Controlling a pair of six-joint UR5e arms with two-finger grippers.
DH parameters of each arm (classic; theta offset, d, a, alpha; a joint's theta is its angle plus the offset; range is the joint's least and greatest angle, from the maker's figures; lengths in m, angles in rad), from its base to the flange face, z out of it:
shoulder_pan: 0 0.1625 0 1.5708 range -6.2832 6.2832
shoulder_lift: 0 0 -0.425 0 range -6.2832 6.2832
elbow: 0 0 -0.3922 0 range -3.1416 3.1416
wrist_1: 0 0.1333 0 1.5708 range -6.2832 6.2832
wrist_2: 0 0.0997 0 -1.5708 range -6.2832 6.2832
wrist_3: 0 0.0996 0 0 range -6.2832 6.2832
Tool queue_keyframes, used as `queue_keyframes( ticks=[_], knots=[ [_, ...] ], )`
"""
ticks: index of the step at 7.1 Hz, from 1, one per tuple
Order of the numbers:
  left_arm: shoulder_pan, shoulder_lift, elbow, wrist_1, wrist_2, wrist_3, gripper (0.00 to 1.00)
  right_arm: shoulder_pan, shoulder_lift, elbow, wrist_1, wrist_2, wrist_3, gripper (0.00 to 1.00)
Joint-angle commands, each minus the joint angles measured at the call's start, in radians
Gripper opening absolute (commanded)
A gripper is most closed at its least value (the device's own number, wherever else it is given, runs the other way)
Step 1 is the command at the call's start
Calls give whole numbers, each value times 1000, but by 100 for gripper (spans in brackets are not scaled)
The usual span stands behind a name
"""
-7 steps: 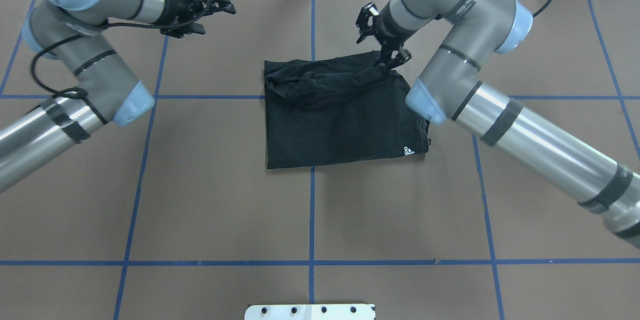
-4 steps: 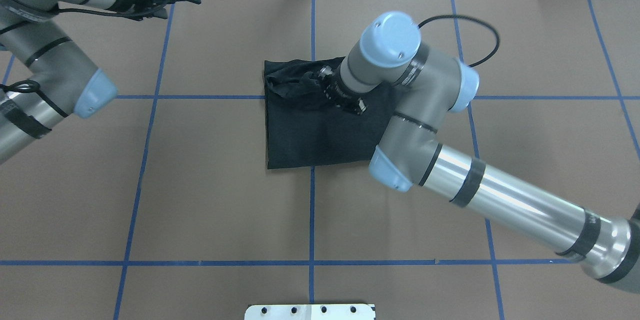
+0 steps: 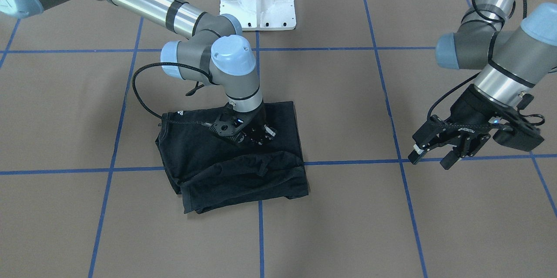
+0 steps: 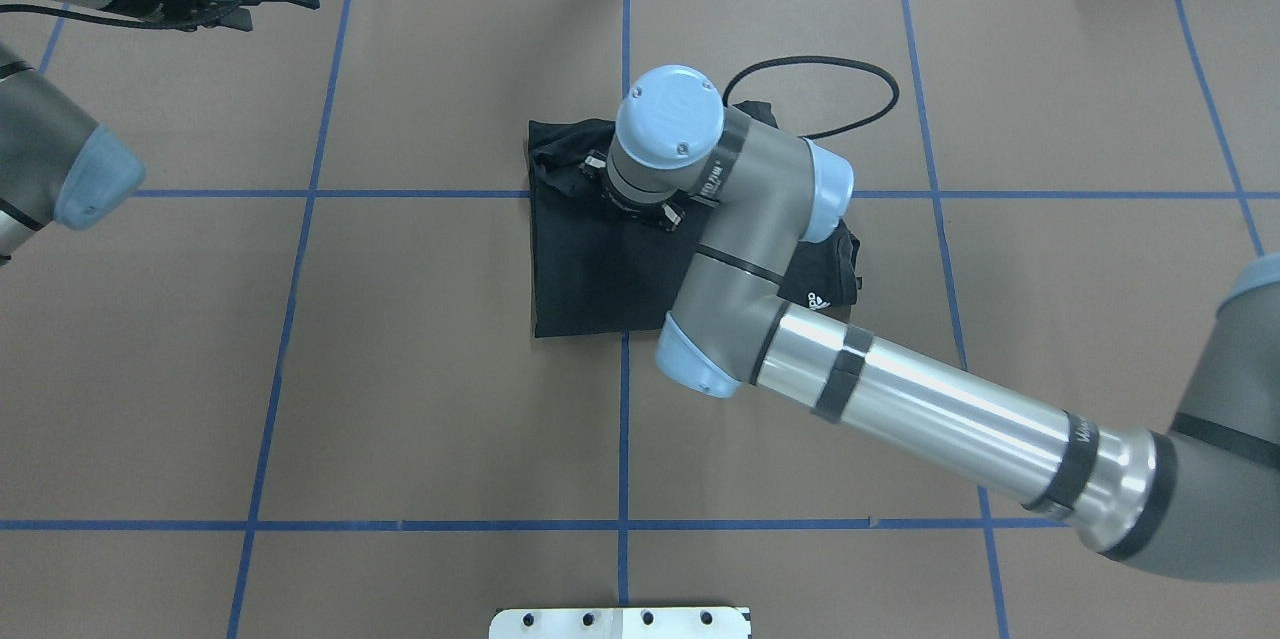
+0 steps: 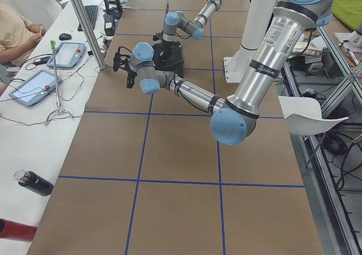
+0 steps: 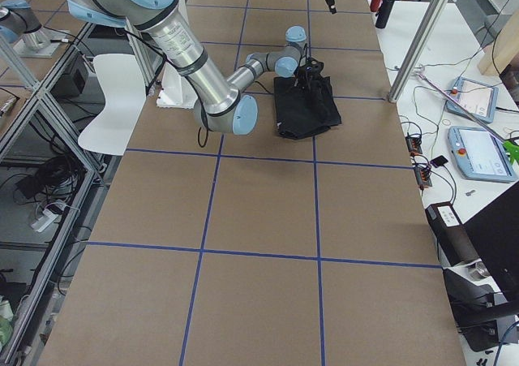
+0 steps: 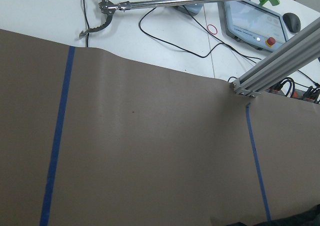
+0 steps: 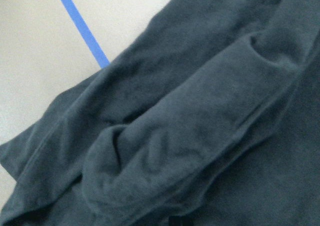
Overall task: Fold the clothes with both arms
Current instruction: 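Press down the folded shirt's far edge with the right gripper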
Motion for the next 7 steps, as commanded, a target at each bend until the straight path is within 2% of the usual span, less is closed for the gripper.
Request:
queue_keyframes(
  ticks=[1, 2, 3, 6, 7],
  knots=[
    [-1, 32, -27, -1, -1, 0, 100, 49, 156, -269, 88, -18, -19, 0],
    [-1, 38, -30, -2, -1, 0, 100, 92, 199, -375, 168, -20, -19, 0],
    [-1, 40, -30, -2, 1, 0, 100, 132, 243, -420, 168, -15, -19, 0],
    [-1, 67, -61, -4, 6, 0, 100, 172, 281, -441, 170, 14, -11, 0],
    [-1, 68, -62, -4, 9, 0, 100, 207, 255, -413, 167, 120, -18, 0]
  ],
)
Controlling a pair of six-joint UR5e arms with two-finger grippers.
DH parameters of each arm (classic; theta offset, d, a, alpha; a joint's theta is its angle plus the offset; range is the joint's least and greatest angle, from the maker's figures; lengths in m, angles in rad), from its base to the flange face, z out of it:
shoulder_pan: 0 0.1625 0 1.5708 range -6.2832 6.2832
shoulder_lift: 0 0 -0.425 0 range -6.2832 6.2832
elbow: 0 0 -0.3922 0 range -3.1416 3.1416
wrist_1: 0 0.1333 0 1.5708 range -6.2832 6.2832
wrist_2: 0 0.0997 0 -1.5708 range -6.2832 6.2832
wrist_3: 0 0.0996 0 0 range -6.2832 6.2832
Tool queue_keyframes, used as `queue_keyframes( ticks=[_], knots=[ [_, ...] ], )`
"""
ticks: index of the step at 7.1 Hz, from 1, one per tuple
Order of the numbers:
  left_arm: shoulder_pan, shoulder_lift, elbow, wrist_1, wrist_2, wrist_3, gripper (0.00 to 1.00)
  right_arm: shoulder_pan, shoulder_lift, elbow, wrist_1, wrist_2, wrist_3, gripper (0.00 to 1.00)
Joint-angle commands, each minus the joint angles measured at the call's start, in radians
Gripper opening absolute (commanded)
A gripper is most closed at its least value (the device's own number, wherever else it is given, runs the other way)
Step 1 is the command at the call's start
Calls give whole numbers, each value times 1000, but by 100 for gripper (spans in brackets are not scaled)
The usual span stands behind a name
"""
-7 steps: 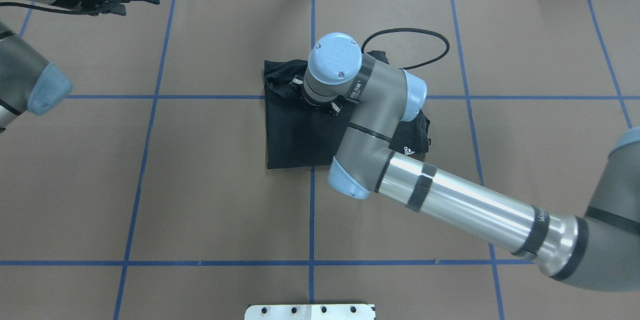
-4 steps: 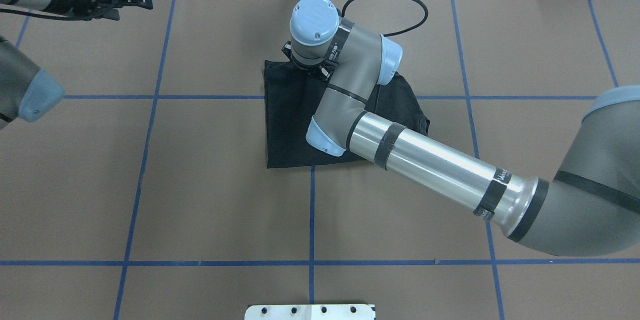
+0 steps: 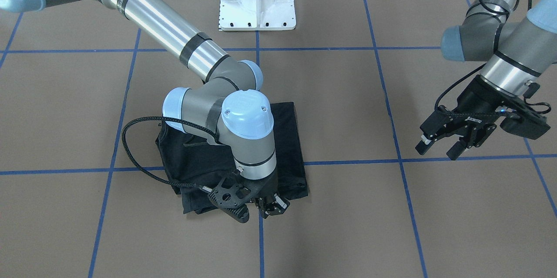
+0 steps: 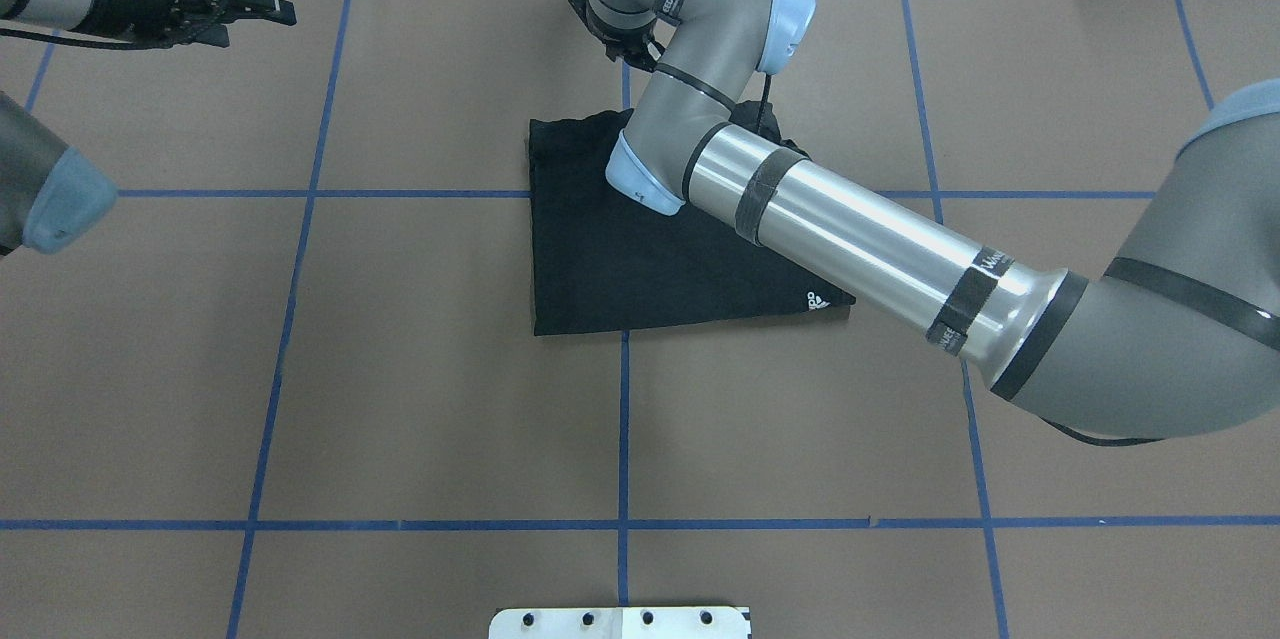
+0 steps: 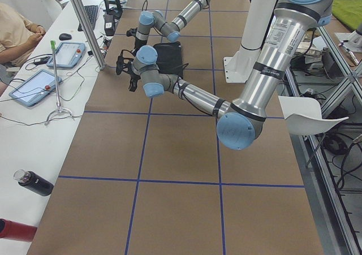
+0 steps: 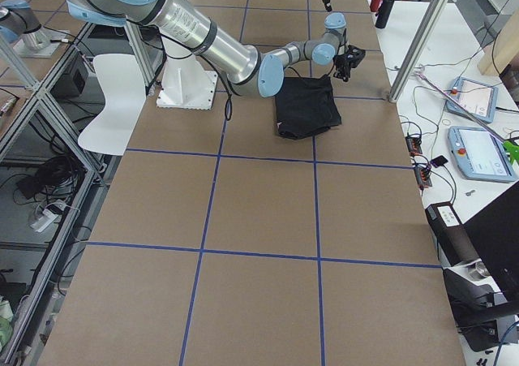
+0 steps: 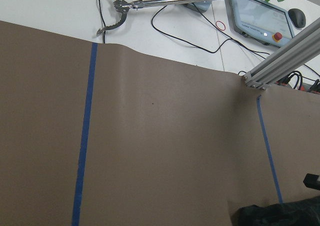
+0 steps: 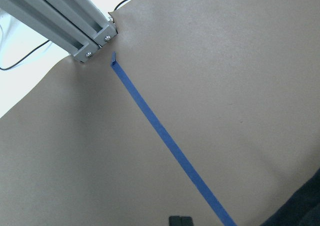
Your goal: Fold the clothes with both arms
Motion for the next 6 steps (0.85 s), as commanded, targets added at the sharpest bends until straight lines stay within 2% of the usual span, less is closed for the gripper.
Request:
queue_keyframes(
  ticks=[1, 2, 3, 4, 5, 6],
  knots=[
    [-3, 9, -13, 1, 1, 3, 100, 46, -118, 156, -5, 102, -43, 0],
    [-5, 24, -23, 3, -5, 16, 100, 69, -244, 306, -34, 141, -79, 0],
    [-8, 43, -23, 4, -5, 72, 100, 115, -371, 454, -78, 214, -139, 33],
    [-30, 63, -24, 4, -7, 142, 100, 174, -532, 607, -99, 279, -208, 60],
    [-47, 98, -32, 4, -8, 220, 100, 242, -694, 739, -99, 331, -312, 100],
    [-54, 148, -29, 4, -7, 321, 100, 326, -801, 783, -100, 420, -465, 100]
  ],
)
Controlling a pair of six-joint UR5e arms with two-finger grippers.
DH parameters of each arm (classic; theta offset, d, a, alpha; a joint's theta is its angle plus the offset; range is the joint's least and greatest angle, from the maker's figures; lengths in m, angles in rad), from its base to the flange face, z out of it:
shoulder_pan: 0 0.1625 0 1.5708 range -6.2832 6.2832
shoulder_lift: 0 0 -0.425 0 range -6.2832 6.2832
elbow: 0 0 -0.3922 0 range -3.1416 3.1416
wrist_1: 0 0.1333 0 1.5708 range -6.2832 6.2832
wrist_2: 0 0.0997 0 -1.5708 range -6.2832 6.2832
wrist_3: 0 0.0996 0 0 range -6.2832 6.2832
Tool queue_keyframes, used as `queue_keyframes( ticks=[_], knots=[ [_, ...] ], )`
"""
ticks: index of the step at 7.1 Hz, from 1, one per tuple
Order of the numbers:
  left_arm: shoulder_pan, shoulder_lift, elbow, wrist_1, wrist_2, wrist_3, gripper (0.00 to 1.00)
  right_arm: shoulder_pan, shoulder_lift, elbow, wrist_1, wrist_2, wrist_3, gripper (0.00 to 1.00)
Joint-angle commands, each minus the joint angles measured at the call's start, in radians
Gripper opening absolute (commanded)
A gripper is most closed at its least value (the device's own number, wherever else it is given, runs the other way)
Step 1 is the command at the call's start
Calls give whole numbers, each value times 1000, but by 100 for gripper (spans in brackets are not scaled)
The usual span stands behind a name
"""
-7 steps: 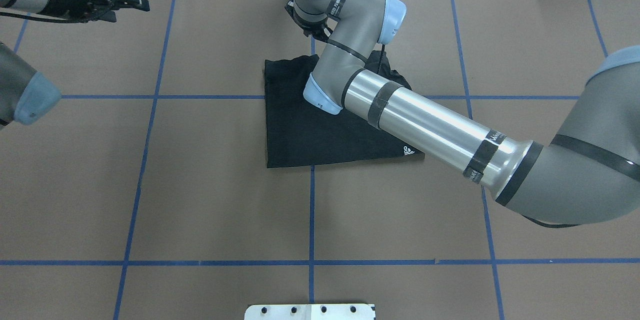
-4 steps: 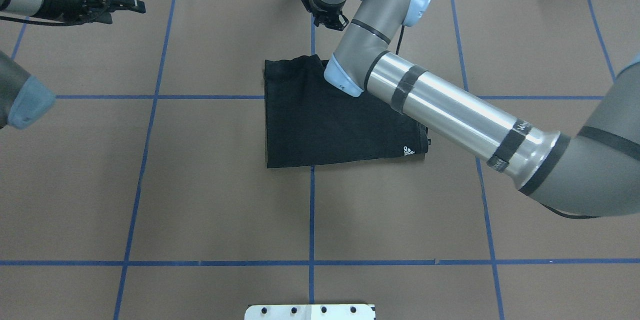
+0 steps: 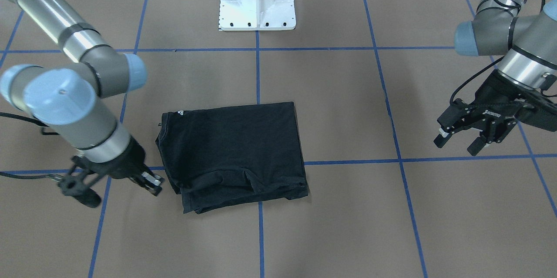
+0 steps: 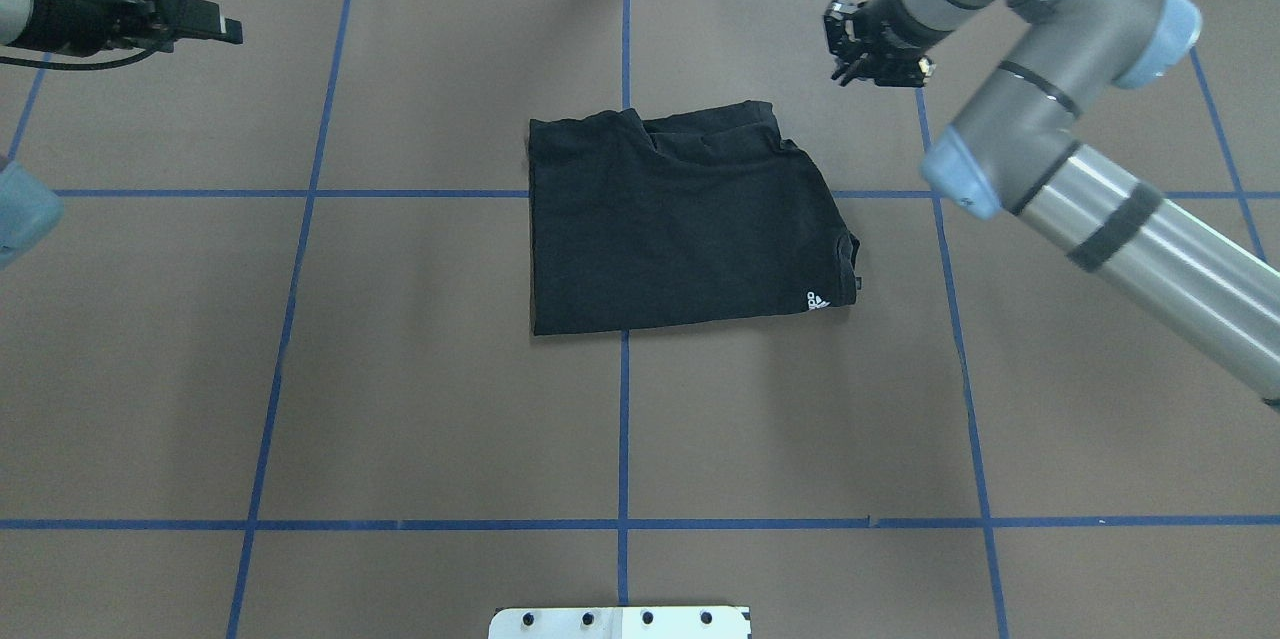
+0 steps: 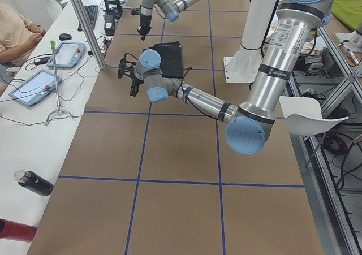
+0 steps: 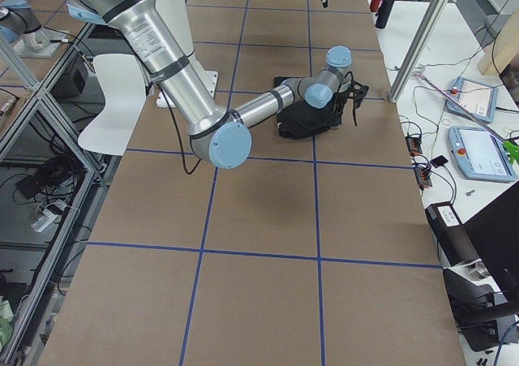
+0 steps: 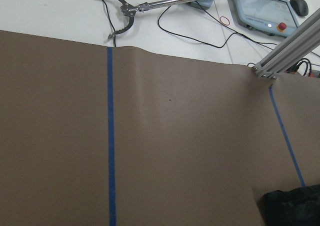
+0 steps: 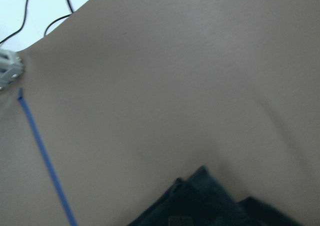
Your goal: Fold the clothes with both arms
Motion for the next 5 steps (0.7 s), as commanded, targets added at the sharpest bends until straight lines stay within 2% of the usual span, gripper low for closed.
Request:
queue_keyframes(
  ticks=[1, 2, 3, 4, 5],
  knots=[
    [-40, 85, 6, 15, -6, 248, 100, 189, -247, 102, -6, 163, -311, 100],
    [-86, 101, 3, 72, -54, 416, 100, 267, -327, 96, -12, 190, -517, 100],
    [-156, 104, 6, 157, -91, 594, 100, 333, -390, 88, -77, 190, -756, 100],
    [-222, 121, 10, 269, -96, 798, 100, 410, -432, 88, -204, 189, -1049, 100],
    [-241, 122, -5, 378, -105, 847, 100, 484, -437, 90, -348, 189, -1289, 100]
  ],
)
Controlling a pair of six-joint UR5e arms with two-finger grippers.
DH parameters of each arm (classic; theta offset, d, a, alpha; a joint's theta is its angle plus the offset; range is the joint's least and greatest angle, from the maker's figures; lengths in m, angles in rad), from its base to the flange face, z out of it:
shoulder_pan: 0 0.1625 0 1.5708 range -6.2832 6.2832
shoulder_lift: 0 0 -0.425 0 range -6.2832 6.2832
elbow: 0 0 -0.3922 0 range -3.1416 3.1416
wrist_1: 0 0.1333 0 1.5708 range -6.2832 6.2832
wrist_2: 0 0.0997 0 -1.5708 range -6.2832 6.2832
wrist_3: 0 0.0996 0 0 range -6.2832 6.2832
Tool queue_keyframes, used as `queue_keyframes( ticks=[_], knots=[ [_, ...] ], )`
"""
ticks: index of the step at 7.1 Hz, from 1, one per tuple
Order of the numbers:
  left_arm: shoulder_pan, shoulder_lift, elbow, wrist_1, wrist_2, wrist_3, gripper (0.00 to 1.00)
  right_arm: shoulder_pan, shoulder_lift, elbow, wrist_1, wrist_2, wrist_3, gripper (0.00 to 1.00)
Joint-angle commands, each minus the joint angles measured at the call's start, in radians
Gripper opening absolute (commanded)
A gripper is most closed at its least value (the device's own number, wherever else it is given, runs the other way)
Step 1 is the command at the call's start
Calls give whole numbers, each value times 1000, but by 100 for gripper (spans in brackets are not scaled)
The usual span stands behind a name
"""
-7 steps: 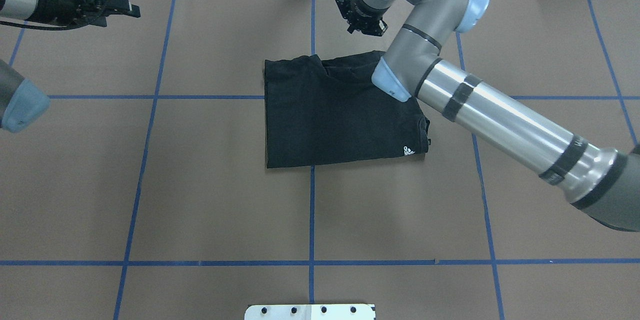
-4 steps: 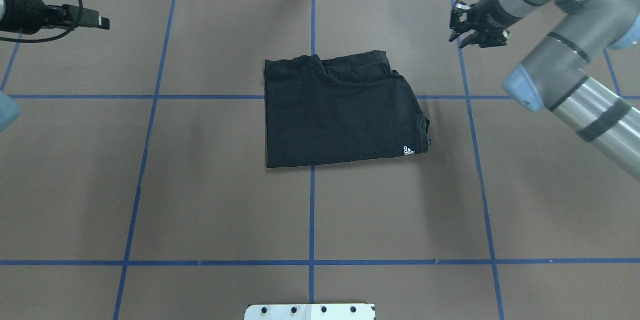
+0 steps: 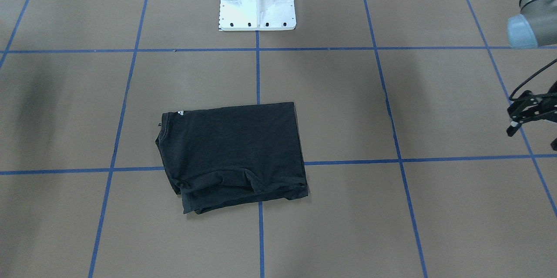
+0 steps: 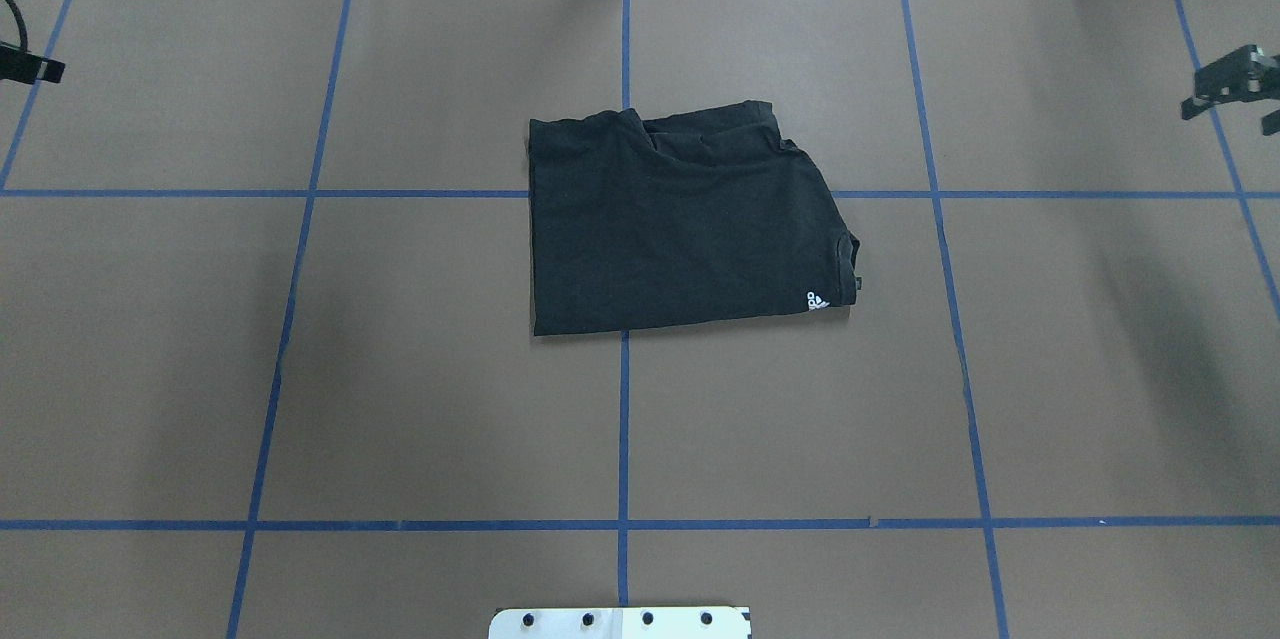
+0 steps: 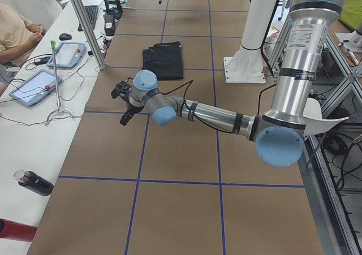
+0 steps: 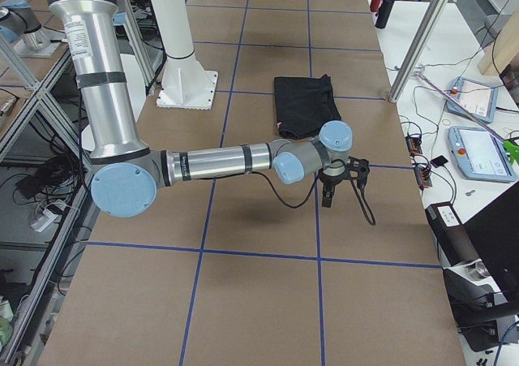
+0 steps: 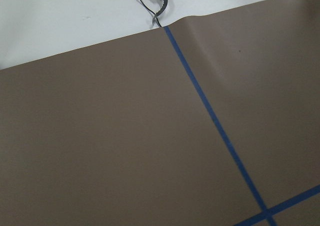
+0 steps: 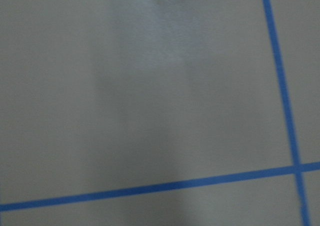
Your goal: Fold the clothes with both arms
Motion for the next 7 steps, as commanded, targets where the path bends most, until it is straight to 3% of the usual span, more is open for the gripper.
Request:
queue_keyframes(
  ticks=[1, 2, 4, 5, 7],
  knots=[
    [-112, 34, -10, 160, -77, 145, 100, 176, -28, 2, -309, -6, -540, 100],
    [-186, 98, -13, 146, -155, 156, 100, 239, -28, 5, -414, -7, -690, 100],
    [-202, 149, -10, 143, -182, 243, 100, 290, -54, 20, -452, 6, -741, 100],
    [-209, 151, -51, 155, -193, 252, 100, 289, -45, 5, -450, 15, -736, 100],
    [-209, 270, -202, 145, -188, 245, 100, 257, -46, 15, -450, 14, -730, 100]
  ],
)
